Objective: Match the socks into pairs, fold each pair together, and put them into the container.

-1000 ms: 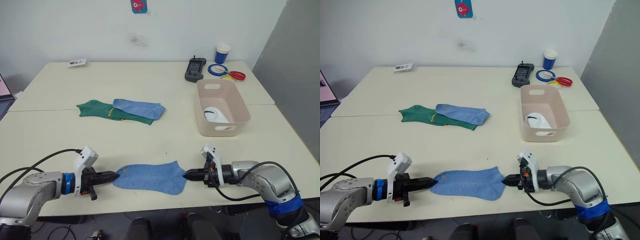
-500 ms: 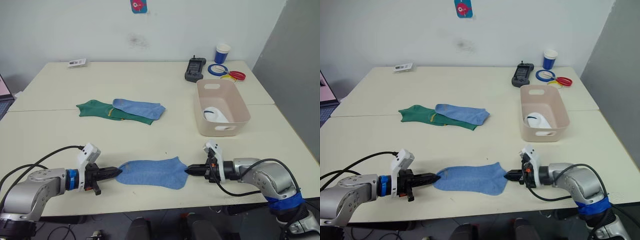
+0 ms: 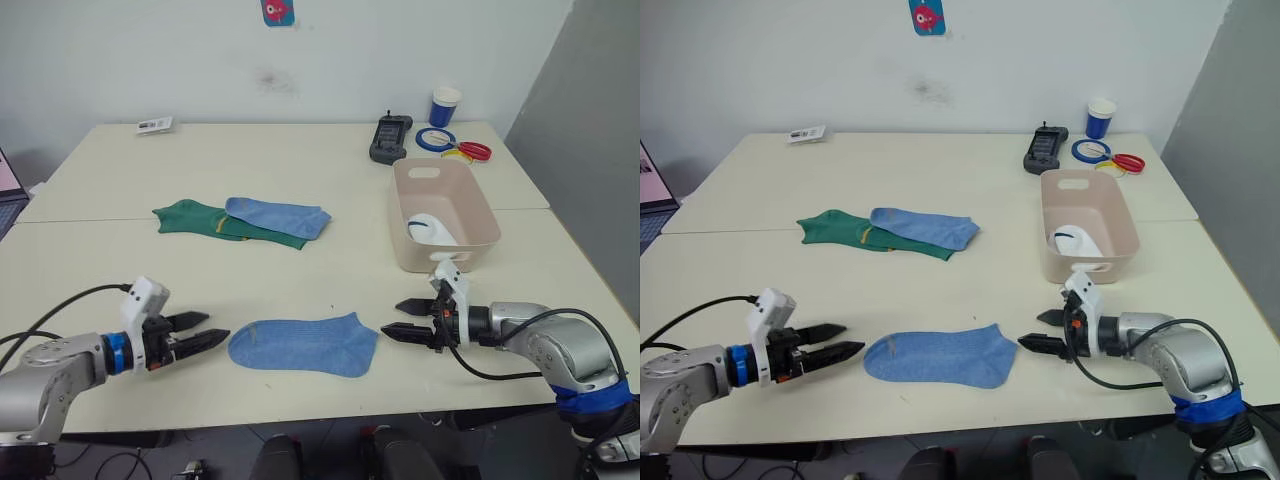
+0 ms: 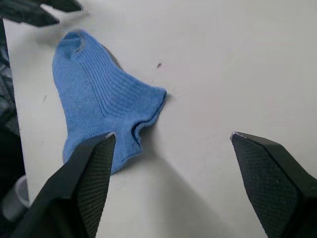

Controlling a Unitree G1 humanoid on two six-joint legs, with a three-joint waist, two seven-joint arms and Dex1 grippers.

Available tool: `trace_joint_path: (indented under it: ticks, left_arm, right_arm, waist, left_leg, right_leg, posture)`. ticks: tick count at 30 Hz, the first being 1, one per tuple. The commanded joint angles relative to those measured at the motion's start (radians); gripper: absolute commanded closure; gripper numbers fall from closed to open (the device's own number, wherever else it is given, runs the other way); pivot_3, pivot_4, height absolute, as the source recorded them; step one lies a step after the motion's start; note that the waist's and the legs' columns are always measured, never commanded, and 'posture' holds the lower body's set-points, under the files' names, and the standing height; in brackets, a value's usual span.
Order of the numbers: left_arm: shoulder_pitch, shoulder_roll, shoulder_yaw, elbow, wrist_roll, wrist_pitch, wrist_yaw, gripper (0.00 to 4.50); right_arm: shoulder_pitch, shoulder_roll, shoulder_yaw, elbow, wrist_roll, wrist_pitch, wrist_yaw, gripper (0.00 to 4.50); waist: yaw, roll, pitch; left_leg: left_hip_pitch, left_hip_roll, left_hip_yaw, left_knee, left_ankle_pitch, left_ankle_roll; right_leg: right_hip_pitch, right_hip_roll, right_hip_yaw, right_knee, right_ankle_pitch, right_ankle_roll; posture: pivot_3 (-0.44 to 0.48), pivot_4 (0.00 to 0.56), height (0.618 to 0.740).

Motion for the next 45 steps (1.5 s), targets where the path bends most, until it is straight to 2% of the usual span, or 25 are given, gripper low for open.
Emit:
trace_joint_path:
  ticks: [1, 5, 9, 10, 11, 14, 19, 26, 30, 36, 37, 40, 42, 45]
  left_arm:
    - [0.012, -0.006, 0.005, -0.158, -0.031, -0.037, -0.018, 1.21]
    - [0.03, -0.007, -0.095, -0.251, 0.046, -0.13, -0.035, 2.48]
    - [0.005, -0.037, -0.219, -0.23, 0.136, -0.205, -0.017, 3.86]
    - [-0.004, -0.045, -0.244, -0.217, 0.157, -0.218, -0.011, 4.17]
    - [-0.013, -0.058, -0.278, -0.199, 0.19, -0.235, 0.0, 4.47]
    - [-0.025, -0.087, -0.32, -0.12, 0.256, -0.252, 0.045, 4.47]
    - [-0.014, -0.071, -0.289, -0.015, 0.273, -0.235, 0.056, 4.47]
    - [-0.022, -0.097, -0.208, 0.001, 0.133, -0.082, 0.057, 4.47]
    - [-0.013, -0.084, -0.19, 0.011, 0.125, -0.066, 0.055, 4.47]
    - [-0.011, -0.109, -0.062, -0.098, -0.041, 0.028, 0.07, 4.47]
    - [-0.015, -0.116, -0.033, -0.104, -0.063, 0.042, 0.089, 4.5]
    - [-0.003, -0.138, 0.032, -0.119, -0.068, 0.012, 0.136, 3.88]
    - [-0.002, -0.163, 0.072, -0.145, -0.082, -0.002, 0.174, 3.32]
    - [-0.043, -0.215, 0.104, -0.177, -0.096, -0.026, 0.248, 2.33]
  right_arm:
    - [-0.019, 0.009, 0.087, -0.088, -0.076, -0.174, 0.052, 1.31]
    - [-0.057, 0.048, 0.197, -0.033, -0.173, -0.298, 0.075, 2.69]
    - [-0.091, 0.114, 0.275, 0.068, -0.216, -0.349, 0.103, 4.25]
    - [-0.099, 0.124, 0.289, 0.095, -0.232, -0.367, 0.11, 4.5]
    - [-0.109, 0.141, 0.304, 0.132, -0.246, -0.381, 0.117, 4.5]
    - [-0.122, 0.16, 0.327, 0.219, -0.287, -0.422, 0.131, 4.5]
    - [-0.087, 0.116, 0.31, 0.257, -0.316, -0.453, 0.158, 4.5]
    - [-0.045, 0.064, 0.277, 0.243, -0.314, -0.46, 0.179, 4.5]
    - [-0.032, 0.048, 0.255, 0.239, -0.311, -0.464, 0.186, 4.5]
    - [-0.044, 0.076, 0.095, 0.06, -0.143, -0.286, 0.116, 4.5]
    - [-0.044, 0.075, 0.072, 0.038, -0.137, -0.266, 0.092, 4.32]
    - [-0.025, 0.08, 0.021, -0.015, -0.141, -0.232, 0.015, 3.58]
    - [-0.016, 0.104, 0.011, -0.042, -0.158, -0.223, -0.052, 2.89]
    - [-0.051, 0.153, 0.074, -0.011, -0.26, -0.268, -0.152, 1.78]
  waist:
    - [-0.001, 0.0, 0.0]
    - [-0.002, 0.0, 0.0]
    - [-0.001, 0.0, 0.0]
    - [0.0, 0.0, 0.0]
    - [0.0, 0.0, 0.0]
    - [0.0, 0.0, 0.0]
    - [0.001, 0.0, -0.001]
    - [-0.001, 0.0, -0.002]
    - [-0.001, 0.0, -0.002]
    - [-0.002, 0.0, -0.001]
    - [-0.001, 0.0, -0.001]
    - [0.0, 0.0, -0.001]
    - [0.0, 0.0, -0.001]
    - [0.0, 0.0, -0.001]
  left_leg:
    - [0.0, 0.0, 0.0, 0.0, 0.0, 0.0]
    - [0.001, 0.0, 0.001, 0.0, 0.0, 0.0]
    - [0.001, 0.0, 0.001, 0.0, 0.0, 0.0]
    - [0.001, 0.0, 0.001, 0.0, 0.0, 0.0]
    - [0.001, 0.0, 0.001, 0.001, 0.0, 0.0]
    - [0.001, -0.001, 0.001, 0.001, 0.0, 0.0]
    - [0.001, 0.0, 0.0, 0.001, 0.0, 0.0]
    - [0.007, 0.0, 0.0, 0.0, 0.0, 0.0]
    - [0.007, 0.0, 0.0, 0.0, 0.0, 0.0]
    - [0.004, 0.0, 0.0, 0.0, 0.0, 0.0]
    - [0.004, 0.001, -0.001, 0.001, 0.0, 0.0]
    - [0.004, 0.0, -0.001, 0.0, 0.0, 0.0]
    - [0.004, 0.0, 0.0, 0.0, 0.0, 0.0]
    - [0.004, 0.0, 0.0, 0.0, 0.0, 0.0]
  right_leg:
    - [0.0, 0.0, 0.0, 0.0, 0.0, 0.0]
    - [0.0, 0.0, 0.001, 0.0, 0.0, 0.0]
    - [0.001, 0.001, 0.001, 0.0, 0.0, 0.0]
    - [0.001, 0.001, 0.001, 0.0, 0.0, 0.0]
    - [0.001, 0.002, 0.001, 0.0, 0.0, 0.0]
    - [0.001, 0.002, 0.001, 0.001, 0.0, 0.0]
    - [0.001, 0.002, 0.001, 0.001, 0.0, 0.0]
    - [0.007, 0.001, 0.001, 0.001, 0.0, 0.0]
    - [0.007, 0.001, 0.001, 0.0, 0.0, 0.0]
    - [0.004, 0.0, 0.001, 0.001, 0.0, 0.0]
    - [0.004, 0.0, 0.0, 0.001, 0.0, 0.0]
    - [0.004, 0.0, 0.0, 0.0, 0.0, 0.0]
    - [0.004, -0.001, 0.0, 0.0, 0.0, 0.0]
    - [0.004, -0.001, 0.0, 0.0, 0.0, 0.0]
  posture:
    - [0.0, 0.15, 0.74]
    - [0.0, 0.15, 0.74]
    - [0.0, 0.15, 0.74]
    - [0.0, 0.15, 0.74]
    - [0.0, 0.15, 0.74]
    - [0.0, 0.15, 0.74]
    - [0.0, 0.15, 0.74]
    - [0.0, 0.15, 0.74]
    - [0.0, 0.15, 0.74]
    - [0.0, 0.15, 0.74]
    - [0.0, 0.15, 0.74]
    - [0.0, 0.15, 0.74]
    - [0.0, 0.15, 0.74]
    - [0.0, 0.15, 0.74]
